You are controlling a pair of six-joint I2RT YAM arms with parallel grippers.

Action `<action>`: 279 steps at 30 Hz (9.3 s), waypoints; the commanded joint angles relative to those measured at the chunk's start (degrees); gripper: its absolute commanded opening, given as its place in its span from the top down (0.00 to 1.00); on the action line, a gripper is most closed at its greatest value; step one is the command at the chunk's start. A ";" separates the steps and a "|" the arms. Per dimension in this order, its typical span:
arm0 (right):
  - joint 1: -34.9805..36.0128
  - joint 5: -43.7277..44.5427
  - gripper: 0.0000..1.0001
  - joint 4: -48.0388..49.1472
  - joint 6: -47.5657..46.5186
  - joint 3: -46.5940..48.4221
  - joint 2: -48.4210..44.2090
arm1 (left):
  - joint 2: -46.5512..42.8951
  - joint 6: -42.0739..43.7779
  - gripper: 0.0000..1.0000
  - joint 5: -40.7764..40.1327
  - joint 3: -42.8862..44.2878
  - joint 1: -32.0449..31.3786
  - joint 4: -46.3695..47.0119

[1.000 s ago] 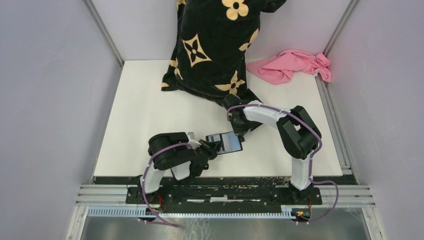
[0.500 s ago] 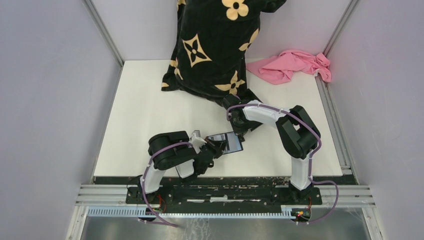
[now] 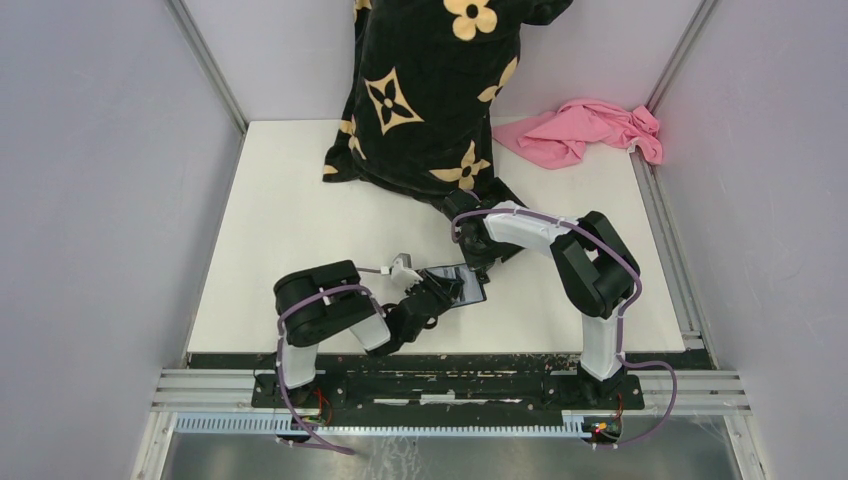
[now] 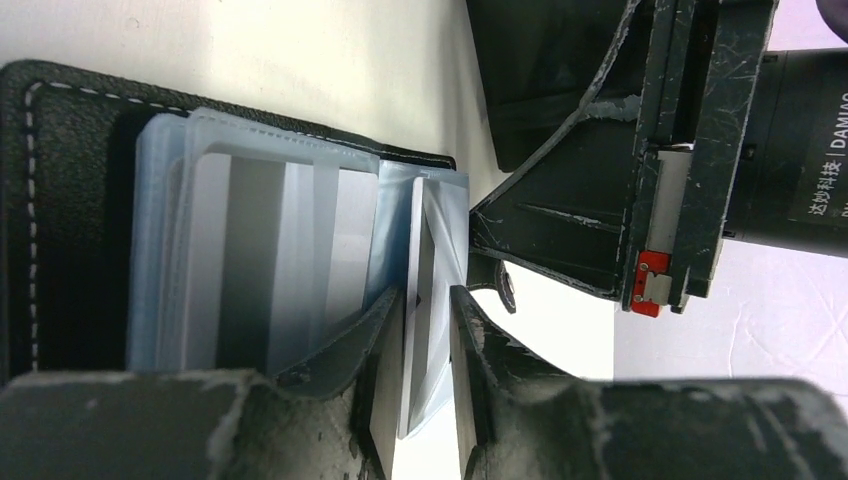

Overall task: Put the credit cards into the card holder
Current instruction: Insert the credit card into the card holder, then close the card holder at the center of the board.

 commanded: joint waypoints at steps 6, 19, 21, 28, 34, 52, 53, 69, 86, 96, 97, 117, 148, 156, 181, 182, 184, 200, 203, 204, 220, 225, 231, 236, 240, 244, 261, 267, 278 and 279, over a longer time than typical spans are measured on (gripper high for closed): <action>1.46 -3.27 0.92 1.38 2.09 -1.59 2.34 | -9.36 4.51 0.59 2.15 2.39 -1.29 -24.53; 1.43 -2.72 0.69 1.43 2.86 1.56 -0.43 | -18.71 8.86 0.55 0.61 5.74 -1.36 -42.10; 1.59 -2.88 0.66 1.28 3.10 2.00 -0.64 | -20.35 9.58 0.54 -1.07 5.87 -1.34 -43.90; 1.59 -3.59 0.62 1.10 4.09 3.68 -0.97 | -25.77 12.89 0.50 -3.16 6.85 -1.23 -48.94; 1.66 -3.19 0.59 0.90 4.41 4.14 -1.75 | -32.12 13.87 0.46 -5.81 6.92 -1.20 -54.53; 1.53 -7.72 0.48 5.35 2.97 3.27 -4.16 | -56.69 -0.70 0.38 -5.37 -8.69 -1.25 -70.59; 1.53 -7.88 0.48 5.46 2.89 3.22 -4.12 | -56.96 -1.09 0.38 -5.12 -9.09 -1.27 -70.56; 1.55 -7.82 0.45 3.90 -0.14 -0.50 -6.81 | -47.55 -2.39 0.37 -0.99 -8.55 -1.25 -63.97; 1.50 -9.43 0.45 1.01 -1.19 2.66 -6.56 | -45.06 -7.95 0.38 -1.86 -9.13 -1.21 -66.36; 1.51 -10.58 0.38 2.86 -1.04 -1.60 -6.60 | -44.87 -8.62 0.38 -1.65 -10.81 -0.98 -63.72; 1.55 -10.65 0.38 2.95 -1.02 -1.86 -6.41 | -44.73 -8.67 0.38 -1.55 -10.98 -0.92 -63.32; -1.05 -19.80 0.36 10.58 1.30 -9.57 -4.43 | -45.71 -8.75 0.38 -1.10 -13.48 0.15 -60.01; -1.15 -21.27 0.57 10.66 0.51 -10.47 -5.68 | -44.00 -3.78 0.39 -0.69 -9.94 2.10 -50.55; -1.19 -21.27 0.60 10.48 0.65 -10.57 -6.33 | -45.23 -1.50 0.39 -1.57 -7.83 2.10 -49.70; -1.19 -21.00 0.62 10.58 0.93 -10.83 -7.64 | -44.58 2.02 0.39 -1.38 -1.14 2.09 -48.29; -1.20 -20.59 0.62 10.32 0.87 -10.79 -7.98 | -44.20 2.30 0.39 -1.17 -0.67 2.08 -48.25; -1.19 -19.63 0.60 9.75 0.55 -10.55 -8.71 | -43.41 2.92 0.39 -0.88 0.33 2.09 -48.00; -1.16 -11.98 0.53 6.24 -0.60 -8.04 -11.19 | -38.24 3.78 0.39 2.18 3.04 2.07 -45.70; -1.21 -11.15 0.54 6.23 -0.64 -7.73 -11.61 | -37.80 3.97 0.39 2.29 3.52 2.05 -45.68; -1.16 -10.99 0.55 6.21 -0.73 -7.65 -11.84 | -37.63 4.12 0.39 2.35 3.69 2.04 -45.68; -1.17 -8.21 0.61 6.79 -0.33 -8.22 -13.80 | -34.13 5.38 0.39 4.47 6.14 2.14 -45.01; -1.18 -7.79 0.63 7.35 0.24 -8.72 -14.26 | -33.31 5.10 0.39 4.91 6.03 2.18 -44.29; -1.20 -7.31 0.68 7.81 0.84 -9.48 -14.30 | -32.54 4.24 0.40 6.02 5.06 2.17 -42.42; -1.14 -6.58 0.72 8.01 1.06 -9.46 -14.47 | -32.40 3.92 0.42 7.04 4.19 2.15 -41.28; -1.18 -6.31 0.73 7.96 1.22 -9.37 -14.45 | -32.71 3.91 0.46 7.60 3.52 2.11 -40.73; -1.18 -6.14 0.74 7.96 1.35 -9.24 -14.43 | -32.78 4.25 0.48 8.43 3.14 2.03 -40.67; -1.22 -5.71 0.77 7.80 1.05 -8.18 -14.15 | -28.93 3.72 0.68 12.26 1.90 1.53 -39.97; -1.35 -6.08 0.79 8.07 1.04 -8.60 -14.57 | -27.73 3.81 0.75 12.62 1.65 1.43 -40.31; -1.37 -6.53 0.80 7.88 0.63 -8.66 -15.37 | -24.60 3.68 0.79 13.09 4.90 1.44 -45.28; -1.32 -6.53 0.80 7.79 0.59 -8.63 -15.42 | -24.23 3.80 0.79 13.18 5.70 1.39 -46.16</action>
